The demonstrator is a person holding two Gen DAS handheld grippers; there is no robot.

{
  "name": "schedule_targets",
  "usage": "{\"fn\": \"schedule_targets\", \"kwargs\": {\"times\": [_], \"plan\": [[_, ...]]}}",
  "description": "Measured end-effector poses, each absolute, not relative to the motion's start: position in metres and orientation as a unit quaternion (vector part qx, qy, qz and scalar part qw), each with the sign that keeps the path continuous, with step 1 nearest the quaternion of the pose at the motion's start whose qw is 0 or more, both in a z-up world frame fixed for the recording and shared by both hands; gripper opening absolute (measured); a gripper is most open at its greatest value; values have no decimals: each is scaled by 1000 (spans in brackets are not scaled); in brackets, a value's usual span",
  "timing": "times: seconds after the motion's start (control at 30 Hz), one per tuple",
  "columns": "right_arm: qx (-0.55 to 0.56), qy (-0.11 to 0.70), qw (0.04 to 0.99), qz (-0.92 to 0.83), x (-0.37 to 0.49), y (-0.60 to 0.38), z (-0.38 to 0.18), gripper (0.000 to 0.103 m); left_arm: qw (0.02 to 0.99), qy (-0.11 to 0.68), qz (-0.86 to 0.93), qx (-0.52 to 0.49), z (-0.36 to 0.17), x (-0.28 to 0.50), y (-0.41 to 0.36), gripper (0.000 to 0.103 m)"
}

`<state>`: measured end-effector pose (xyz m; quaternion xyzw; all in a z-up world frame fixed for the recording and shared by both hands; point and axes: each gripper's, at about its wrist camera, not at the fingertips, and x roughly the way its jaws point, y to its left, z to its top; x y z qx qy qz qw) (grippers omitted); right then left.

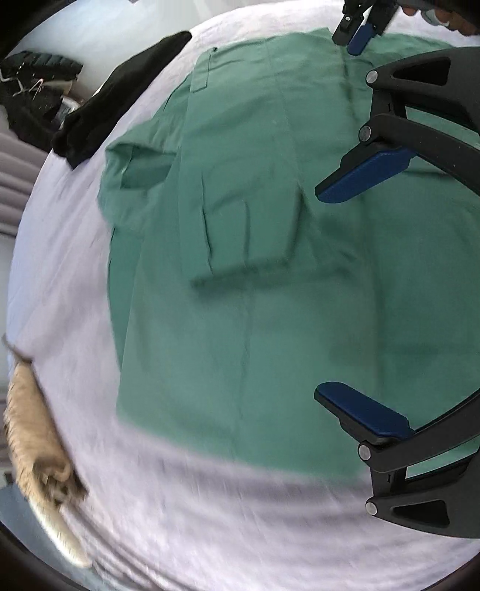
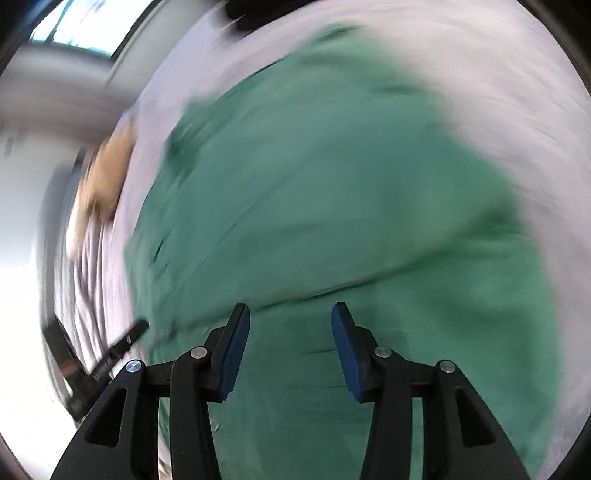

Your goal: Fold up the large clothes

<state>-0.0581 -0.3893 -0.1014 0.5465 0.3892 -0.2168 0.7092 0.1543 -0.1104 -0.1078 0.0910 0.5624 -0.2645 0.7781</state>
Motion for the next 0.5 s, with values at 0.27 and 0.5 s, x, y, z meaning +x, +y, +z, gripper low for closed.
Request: {"fn": "schedule_targets", "kwargs": {"times": [0.27, 0.5], "plan": [[642, 290, 674, -222, -98, -430, -126, 50, 759, 577, -289, 89, -128, 202, -165, 76], [627, 268, 694, -229, -81, -435, -118, 3, 766, 547, -325, 96, -96, 211, -187, 8]]}}
